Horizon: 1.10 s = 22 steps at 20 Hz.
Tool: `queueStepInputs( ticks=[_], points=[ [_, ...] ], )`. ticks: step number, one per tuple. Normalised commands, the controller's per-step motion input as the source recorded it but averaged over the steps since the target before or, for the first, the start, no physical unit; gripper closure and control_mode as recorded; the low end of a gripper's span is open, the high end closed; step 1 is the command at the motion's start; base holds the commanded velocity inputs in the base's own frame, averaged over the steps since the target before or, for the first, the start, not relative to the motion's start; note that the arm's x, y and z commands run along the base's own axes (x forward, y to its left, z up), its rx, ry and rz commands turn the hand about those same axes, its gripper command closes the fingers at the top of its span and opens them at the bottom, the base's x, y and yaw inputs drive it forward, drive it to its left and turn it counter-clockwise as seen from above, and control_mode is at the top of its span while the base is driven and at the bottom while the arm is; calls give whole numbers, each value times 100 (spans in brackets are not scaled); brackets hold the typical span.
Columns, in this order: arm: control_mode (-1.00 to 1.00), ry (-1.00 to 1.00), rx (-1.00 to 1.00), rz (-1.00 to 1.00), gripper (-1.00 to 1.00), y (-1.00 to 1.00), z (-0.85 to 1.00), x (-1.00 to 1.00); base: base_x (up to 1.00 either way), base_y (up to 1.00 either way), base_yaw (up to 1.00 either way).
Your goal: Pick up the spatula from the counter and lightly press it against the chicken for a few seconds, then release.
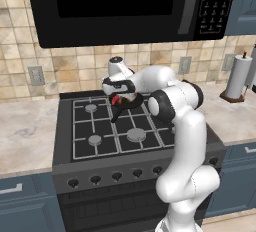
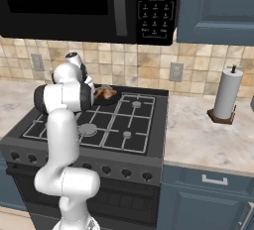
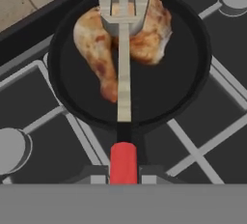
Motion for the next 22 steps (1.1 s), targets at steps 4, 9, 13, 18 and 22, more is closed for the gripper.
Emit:
queueStepInputs(
  ticks=[4,9,13,18,22],
  points=[
    [-100,4,0,0,100,0,-15,25,0,0,0],
    [-100,3,0,0,100,0,-13,22,0,0,0],
    [-100,2,0,0,100,0,-14,13,0,0,0],
    [-100,2,1,0,100,0,-16,1,0,0,0],
    [-100,1,1,0,100,0,-14,0,0,0,0]
  ],
)
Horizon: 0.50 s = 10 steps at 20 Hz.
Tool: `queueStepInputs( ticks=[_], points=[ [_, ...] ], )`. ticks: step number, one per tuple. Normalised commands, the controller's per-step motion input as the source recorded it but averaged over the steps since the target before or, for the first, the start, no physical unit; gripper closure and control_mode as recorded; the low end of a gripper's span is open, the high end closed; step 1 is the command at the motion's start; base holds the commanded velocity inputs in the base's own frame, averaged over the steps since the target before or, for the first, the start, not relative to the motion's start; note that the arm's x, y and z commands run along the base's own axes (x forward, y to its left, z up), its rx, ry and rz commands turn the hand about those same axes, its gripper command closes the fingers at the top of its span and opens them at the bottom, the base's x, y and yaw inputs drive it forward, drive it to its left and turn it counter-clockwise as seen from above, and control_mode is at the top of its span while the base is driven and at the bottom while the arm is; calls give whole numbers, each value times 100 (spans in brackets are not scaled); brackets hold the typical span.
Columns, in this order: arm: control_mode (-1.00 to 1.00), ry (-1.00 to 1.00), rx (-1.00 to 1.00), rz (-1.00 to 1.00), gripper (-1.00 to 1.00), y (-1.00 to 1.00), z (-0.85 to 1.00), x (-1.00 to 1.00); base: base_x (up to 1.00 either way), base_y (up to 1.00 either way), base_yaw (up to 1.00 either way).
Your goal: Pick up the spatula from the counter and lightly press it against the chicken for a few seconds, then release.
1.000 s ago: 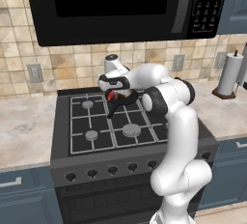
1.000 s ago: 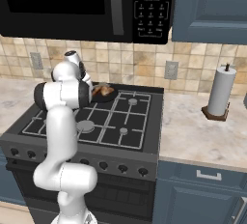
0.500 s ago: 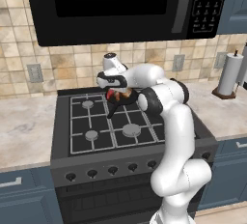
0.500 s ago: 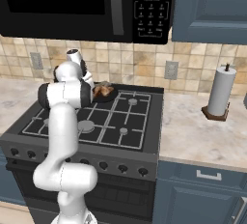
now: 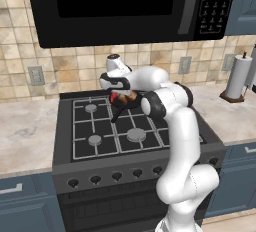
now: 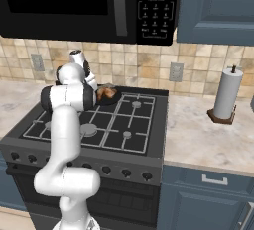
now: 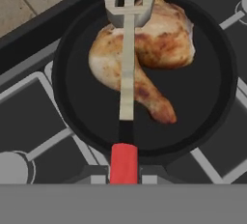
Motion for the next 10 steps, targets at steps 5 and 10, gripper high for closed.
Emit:
queueStepInputs(
  ticks=[5,10],
  points=[
    [-100,0,1,0,100,0,-14,0,0,0,0],
    [-100,0,0,0,100,0,-14,0,0,0,0]
  ],
)
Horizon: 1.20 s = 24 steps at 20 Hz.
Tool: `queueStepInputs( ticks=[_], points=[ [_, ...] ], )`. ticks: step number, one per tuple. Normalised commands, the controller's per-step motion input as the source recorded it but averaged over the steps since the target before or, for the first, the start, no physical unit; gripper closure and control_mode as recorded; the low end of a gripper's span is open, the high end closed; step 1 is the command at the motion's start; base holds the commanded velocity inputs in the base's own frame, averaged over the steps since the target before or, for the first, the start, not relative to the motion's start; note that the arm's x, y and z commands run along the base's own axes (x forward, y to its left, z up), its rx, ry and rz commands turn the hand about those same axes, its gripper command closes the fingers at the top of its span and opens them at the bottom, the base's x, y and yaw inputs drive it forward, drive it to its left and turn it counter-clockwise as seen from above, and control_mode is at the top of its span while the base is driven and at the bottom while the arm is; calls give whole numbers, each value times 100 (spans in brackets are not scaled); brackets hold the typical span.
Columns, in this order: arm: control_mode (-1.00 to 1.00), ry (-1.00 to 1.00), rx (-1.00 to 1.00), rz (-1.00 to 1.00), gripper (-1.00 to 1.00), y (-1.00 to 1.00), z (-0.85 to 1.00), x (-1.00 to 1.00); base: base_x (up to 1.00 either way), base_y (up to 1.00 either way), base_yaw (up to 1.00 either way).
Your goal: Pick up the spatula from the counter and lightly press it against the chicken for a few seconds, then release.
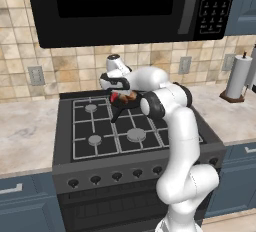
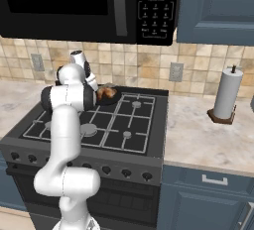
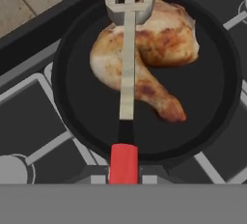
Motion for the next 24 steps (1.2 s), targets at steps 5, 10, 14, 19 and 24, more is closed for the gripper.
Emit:
queueStepInputs(
  ticks=[5,10,14,19,24],
  points=[
    [-100,0,0,0,100,0,-13,0,0,0,0],
    [-100,1,0,0,100,0,-14,0,0,0,0],
    [-100,2,1,0,100,0,-14,0,0,0,0],
    [-100,2,1,0,100,0,-12,0,0,0,0],
    [-100,1,1,0,100,0,-6,0,0,0,0]
  ],
)
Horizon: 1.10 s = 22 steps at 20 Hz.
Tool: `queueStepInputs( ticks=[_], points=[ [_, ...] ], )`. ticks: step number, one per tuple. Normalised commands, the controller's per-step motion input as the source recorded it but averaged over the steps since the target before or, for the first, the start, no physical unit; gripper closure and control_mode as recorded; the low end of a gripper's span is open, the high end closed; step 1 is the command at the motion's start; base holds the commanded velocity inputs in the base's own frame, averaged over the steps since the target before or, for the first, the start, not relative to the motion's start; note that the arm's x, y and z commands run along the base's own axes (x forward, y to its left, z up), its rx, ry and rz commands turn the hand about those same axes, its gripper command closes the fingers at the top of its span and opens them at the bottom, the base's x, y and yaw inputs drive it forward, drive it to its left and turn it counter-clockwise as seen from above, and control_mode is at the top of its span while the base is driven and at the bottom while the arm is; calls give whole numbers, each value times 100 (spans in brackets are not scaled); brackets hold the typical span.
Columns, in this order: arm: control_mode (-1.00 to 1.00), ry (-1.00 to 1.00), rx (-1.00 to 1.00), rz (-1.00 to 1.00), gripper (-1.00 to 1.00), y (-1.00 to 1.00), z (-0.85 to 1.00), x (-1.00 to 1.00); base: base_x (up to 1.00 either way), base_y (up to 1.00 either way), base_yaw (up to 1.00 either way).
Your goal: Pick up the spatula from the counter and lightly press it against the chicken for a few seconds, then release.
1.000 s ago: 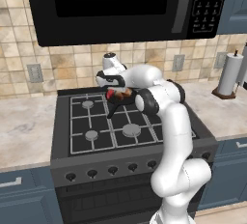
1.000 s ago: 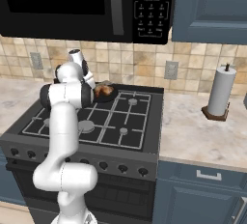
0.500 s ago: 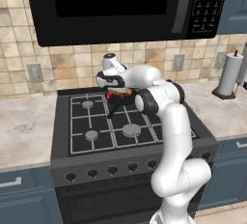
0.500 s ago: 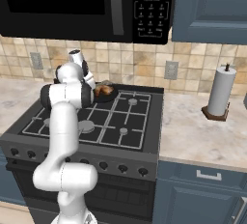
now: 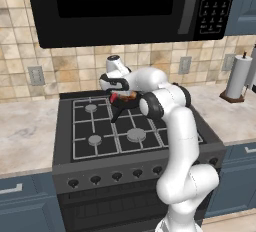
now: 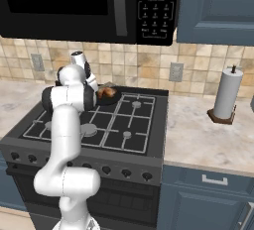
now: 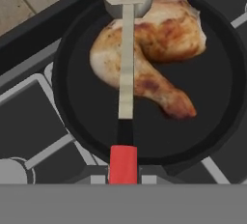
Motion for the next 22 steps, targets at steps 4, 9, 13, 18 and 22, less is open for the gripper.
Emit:
queueStepInputs(
  ticks=[4,9,13,18,22],
  points=[
    [-100,0,1,0,100,0,0,0,0,0,0],
    [-100,0,1,0,100,0,3,-6,0,0,0],
    [-100,0,1,0,100,0,8,-12,0,0,0],
    [-100,-2,1,0,100,0,17,-26,0,0,0],
    [-100,-4,0,0,100,0,5,-37,0,0,0]
  ],
)
